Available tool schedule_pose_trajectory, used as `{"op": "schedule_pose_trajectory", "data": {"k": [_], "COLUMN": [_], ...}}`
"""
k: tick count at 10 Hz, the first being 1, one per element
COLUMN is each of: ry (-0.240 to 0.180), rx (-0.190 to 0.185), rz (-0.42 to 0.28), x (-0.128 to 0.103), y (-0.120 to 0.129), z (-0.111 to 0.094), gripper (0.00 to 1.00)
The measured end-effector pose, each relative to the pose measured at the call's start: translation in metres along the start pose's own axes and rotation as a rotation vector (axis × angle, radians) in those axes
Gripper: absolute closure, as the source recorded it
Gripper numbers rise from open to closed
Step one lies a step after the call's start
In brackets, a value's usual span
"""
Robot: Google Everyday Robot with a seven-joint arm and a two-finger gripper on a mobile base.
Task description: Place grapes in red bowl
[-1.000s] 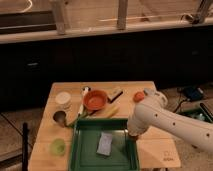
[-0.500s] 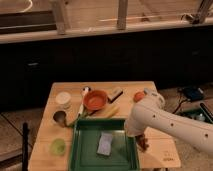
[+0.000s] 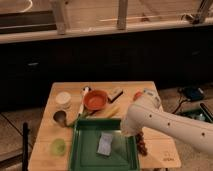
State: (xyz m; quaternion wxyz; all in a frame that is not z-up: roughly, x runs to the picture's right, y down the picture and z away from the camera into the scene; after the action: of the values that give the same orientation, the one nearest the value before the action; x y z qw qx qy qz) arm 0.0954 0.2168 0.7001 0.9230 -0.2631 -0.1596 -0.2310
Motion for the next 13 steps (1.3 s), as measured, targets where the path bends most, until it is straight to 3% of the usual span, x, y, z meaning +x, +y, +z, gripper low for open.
{"op": "schedule_pose_trajectory", "data": {"k": [3, 6, 8, 9, 10, 12, 13], "ry": [-0.015, -0.028, -0.035, -0.033, -0.032, -0.031, -0.035], "rx": [0.01, 0.022, 0.025, 0.027, 0.034, 0.021, 0.012], "rz": [0.006, 0.02, 0.013, 0.008, 0.012, 0.012, 0.014], "x": [0.013, 0.011, 0.006, 0.005, 0.009, 0.027, 0.053], "y": [0.011, 0.007, 0.006, 0.004, 0.0, 0.004, 0.013], "z": [-0.001, -0.012, -0.008, -0.006, -0.008, -0.01, -0.012], "gripper": [0.88, 0.88, 0.87, 0.83, 0.68, 0.51, 0.35]}}
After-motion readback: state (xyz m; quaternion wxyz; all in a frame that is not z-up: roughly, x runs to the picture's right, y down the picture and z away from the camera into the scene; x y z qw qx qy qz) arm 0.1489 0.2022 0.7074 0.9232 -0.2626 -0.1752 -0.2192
